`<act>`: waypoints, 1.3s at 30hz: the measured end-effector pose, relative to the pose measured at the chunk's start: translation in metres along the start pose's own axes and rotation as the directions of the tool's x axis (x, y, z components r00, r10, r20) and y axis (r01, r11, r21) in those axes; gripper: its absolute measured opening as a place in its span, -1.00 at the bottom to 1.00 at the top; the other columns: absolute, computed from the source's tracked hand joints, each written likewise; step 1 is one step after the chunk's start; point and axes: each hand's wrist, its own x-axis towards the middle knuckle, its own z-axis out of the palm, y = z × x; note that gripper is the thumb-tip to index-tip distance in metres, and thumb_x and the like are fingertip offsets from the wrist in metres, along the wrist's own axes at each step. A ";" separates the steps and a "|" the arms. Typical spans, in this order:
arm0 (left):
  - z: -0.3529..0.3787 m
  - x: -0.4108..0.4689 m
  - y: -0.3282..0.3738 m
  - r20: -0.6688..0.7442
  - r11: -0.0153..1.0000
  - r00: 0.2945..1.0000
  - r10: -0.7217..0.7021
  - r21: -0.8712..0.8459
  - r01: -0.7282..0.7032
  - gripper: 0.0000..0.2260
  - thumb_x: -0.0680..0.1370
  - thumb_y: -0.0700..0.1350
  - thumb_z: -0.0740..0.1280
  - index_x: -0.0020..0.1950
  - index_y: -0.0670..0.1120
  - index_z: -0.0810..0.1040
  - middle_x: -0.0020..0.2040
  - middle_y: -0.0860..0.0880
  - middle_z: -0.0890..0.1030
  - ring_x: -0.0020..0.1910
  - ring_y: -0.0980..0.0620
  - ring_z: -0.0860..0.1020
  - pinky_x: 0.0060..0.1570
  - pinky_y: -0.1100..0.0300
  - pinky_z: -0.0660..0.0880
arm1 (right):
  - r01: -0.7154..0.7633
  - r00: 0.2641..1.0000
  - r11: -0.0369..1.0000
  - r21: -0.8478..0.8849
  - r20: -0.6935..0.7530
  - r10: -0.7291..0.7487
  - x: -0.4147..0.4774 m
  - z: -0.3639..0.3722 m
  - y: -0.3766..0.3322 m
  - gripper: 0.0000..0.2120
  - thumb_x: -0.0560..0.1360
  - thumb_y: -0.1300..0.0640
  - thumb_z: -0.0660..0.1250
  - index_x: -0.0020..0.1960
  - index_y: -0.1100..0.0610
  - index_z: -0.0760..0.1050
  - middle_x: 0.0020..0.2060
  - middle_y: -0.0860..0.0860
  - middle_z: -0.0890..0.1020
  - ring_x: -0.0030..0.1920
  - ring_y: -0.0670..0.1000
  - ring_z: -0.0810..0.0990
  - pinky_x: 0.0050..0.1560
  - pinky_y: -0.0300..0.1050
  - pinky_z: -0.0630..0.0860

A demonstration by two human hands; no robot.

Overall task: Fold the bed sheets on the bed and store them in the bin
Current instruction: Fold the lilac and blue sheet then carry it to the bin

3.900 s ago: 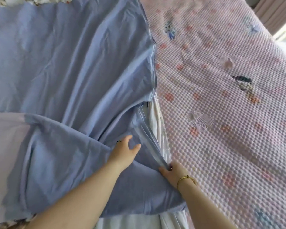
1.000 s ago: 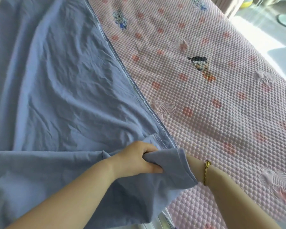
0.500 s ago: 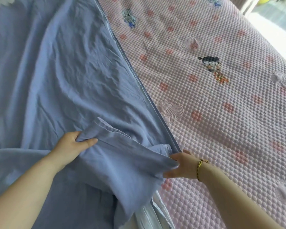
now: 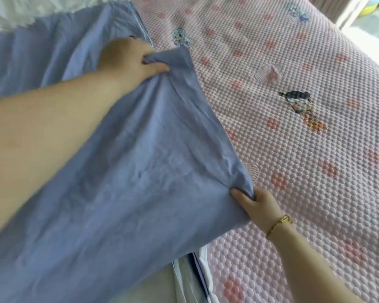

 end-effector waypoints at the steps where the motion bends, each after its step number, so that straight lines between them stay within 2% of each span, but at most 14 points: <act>1: 0.017 0.010 0.005 0.012 0.999 1.000 -0.015 -0.041 0.016 -0.71 0.51 0.09 0.29 -0.10 -0.14 0.54 -0.13 -0.18 0.54 -0.04 -0.15 0.50 -0.15 0.10 0.32 | -0.064 0.998 0.990 -0.127 -0.010 0.063 0.005 0.005 0.004 -0.64 0.53 0.07 0.26 -0.41 0.12 0.31 -0.55 -0.09 0.42 -0.47 -0.11 0.35 -0.48 -0.28 0.27; 3: 0.063 0.014 -0.006 0.153 0.966 0.973 -0.176 -0.163 0.200 -0.70 0.56 0.02 0.26 0.20 -0.12 0.50 0.09 -0.15 0.55 0.13 -0.11 0.50 0.04 0.16 0.38 | -0.171 0.984 0.922 -0.347 -0.014 0.178 0.016 0.020 0.021 -0.65 0.55 -0.04 0.19 -0.34 0.13 0.35 -0.41 0.01 0.48 -0.37 -0.01 0.43 -0.40 -0.16 0.31; 6: 0.119 -0.024 -0.051 0.421 0.947 0.880 -0.218 -0.128 0.296 -0.78 0.60 -0.06 0.20 0.08 -0.18 0.52 0.03 -0.17 0.52 0.18 -0.14 0.49 0.05 0.16 0.37 | -0.227 0.972 0.850 -0.475 -0.057 0.228 0.026 0.034 0.038 -0.66 0.55 -0.14 0.12 -0.22 0.10 0.38 -0.20 0.08 0.57 -0.11 0.11 0.56 -0.24 -0.15 0.37; 9: 0.132 -0.071 -0.100 0.429 0.892 0.837 -0.340 -0.136 0.432 -0.68 0.59 -0.11 0.21 0.30 -0.22 0.44 0.29 -0.21 0.46 0.29 -0.14 0.41 0.22 0.15 0.30 | -0.264 0.963 0.823 -0.503 -0.090 0.253 0.037 0.039 0.036 -0.64 0.54 -0.20 0.08 -0.27 0.04 0.35 -0.08 0.07 0.61 -0.01 0.11 0.57 -0.19 -0.16 0.37; 13: 0.118 -0.119 -0.147 0.411 0.809 0.789 -0.456 -0.177 0.560 -0.65 0.61 -0.09 0.16 0.35 -0.20 0.39 0.34 -0.20 0.43 0.32 -0.14 0.38 0.24 0.14 0.29 | -0.303 0.952 0.779 -0.549 -0.135 0.275 0.045 0.044 0.042 -0.62 0.52 -0.22 0.08 -0.17 0.07 0.41 -0.08 0.11 0.61 -0.05 0.12 0.57 -0.15 -0.13 0.42; 19: 0.068 -0.182 -0.225 0.537 0.642 0.560 -0.631 -0.043 0.765 -0.62 0.64 -0.04 0.07 0.28 -0.25 0.47 0.35 -0.20 0.41 0.34 -0.11 0.37 0.25 0.19 0.27 | -0.361 0.926 0.744 -0.562 -0.310 0.215 0.031 0.058 0.021 -0.65 0.53 -0.08 0.17 0.21 0.11 0.34 0.22 0.20 0.49 0.25 0.16 0.42 0.21 -0.02 0.24; 22: 0.046 -0.211 -0.246 0.667 0.660 0.458 -0.588 0.067 0.749 -0.80 0.60 -0.19 0.17 -0.01 -0.15 0.59 0.12 -0.12 0.58 0.01 0.04 0.50 -0.14 0.33 0.39 | -0.209 0.906 0.716 -0.666 -0.407 -0.114 0.025 0.100 -0.013 -0.47 0.48 0.12 0.14 0.45 0.10 0.18 0.43 0.18 0.20 0.44 0.17 0.08 0.41 -0.10 -0.24; 25: 0.038 -0.231 -0.267 0.784 0.716 0.424 -0.454 0.037 0.697 -0.82 0.54 -0.21 0.27 -0.23 0.00 0.50 -0.19 0.09 0.54 -0.25 0.23 0.44 -0.40 0.50 0.34 | 0.237 0.793 0.624 -0.745 -0.222 -0.567 0.028 0.177 -0.053 -0.47 0.37 0.06 0.15 0.29 0.25 0.42 0.29 0.33 0.41 0.34 0.25 0.25 0.36 -0.21 -0.18; 27: 0.036 -0.242 -0.281 0.821 0.777 0.417 -0.390 0.050 0.628 -0.92 0.54 -0.15 0.29 -0.06 -0.02 0.58 -0.13 0.11 0.56 -0.14 0.17 0.51 -0.27 0.45 0.39 | 0.289 0.869 0.613 -0.735 -0.067 -0.490 0.031 0.222 -0.071 -0.47 0.52 0.00 0.09 0.43 0.19 0.23 0.43 0.27 0.21 0.45 0.19 0.10 0.39 -0.16 -0.24; 29: 0.037 -0.252 -0.300 0.840 0.850 0.393 -0.374 0.141 0.507 -0.91 0.54 -0.08 0.28 -0.10 0.01 0.58 -0.09 0.05 0.60 -0.02 0.05 0.56 -0.17 0.28 0.43 | 0.225 0.935 0.590 -0.776 0.002 -0.354 0.041 0.252 -0.059 -0.44 0.60 -0.08 -0.05 0.52 0.07 -0.11 0.51 0.10 -0.12 0.50 0.07 -0.16 0.38 -0.09 -0.43; 32: 0.027 -0.256 -0.325 0.717 0.908 0.573 -0.397 0.218 0.357 -0.73 0.52 -0.05 0.31 -0.36 0.07 0.36 -0.34 0.13 0.44 -0.06 0.03 0.52 -0.30 0.25 0.28 | 0.224 0.916 0.582 -0.782 -0.036 -0.400 0.050 0.259 -0.041 -0.33 0.49 -0.21 -0.19 0.51 0.09 -0.06 0.51 0.10 -0.07 0.51 0.09 -0.12 0.19 -0.22 -0.65; 34: 0.005 -0.247 -0.339 0.416 0.881 0.779 -0.469 0.161 0.445 -0.82 0.51 -0.04 0.33 -0.28 0.01 0.47 -0.30 0.00 0.51 -0.03 -0.06 0.53 -0.22 0.14 0.25 | 0.183 0.908 0.625 -0.759 -0.114 -0.404 0.044 0.256 -0.045 -0.21 0.37 -0.23 -0.20 0.47 0.17 0.14 0.47 0.18 0.13 0.48 0.18 0.07 0.25 -0.29 -0.57; 37: -0.026 -0.229 -0.382 -0.133 0.828 0.832 -0.539 0.100 0.552 -0.75 0.50 -0.05 0.35 -0.04 -0.25 0.58 -0.08 -0.33 0.58 -0.03 -0.28 0.54 -0.16 0.04 0.35 | 0.166 0.876 0.656 -0.736 -0.195 -0.441 0.044 0.260 -0.047 -0.18 0.34 -0.23 -0.15 0.44 0.23 0.22 0.43 0.23 0.21 0.45 0.23 0.15 0.36 -0.23 -0.33; 39: -0.020 -0.223 -0.399 -0.206 0.883 0.893 -0.400 0.175 0.436 -0.68 0.48 -0.01 0.38 -0.16 -0.31 0.58 -0.23 -0.37 0.56 -0.21 -0.32 0.57 -0.25 0.00 0.40 | 0.118 0.898 0.674 -0.730 -0.212 -0.386 0.046 0.264 -0.049 -0.19 0.33 -0.22 -0.13 0.43 0.23 0.25 0.42 0.24 0.24 0.43 0.25 0.17 0.35 -0.25 -0.37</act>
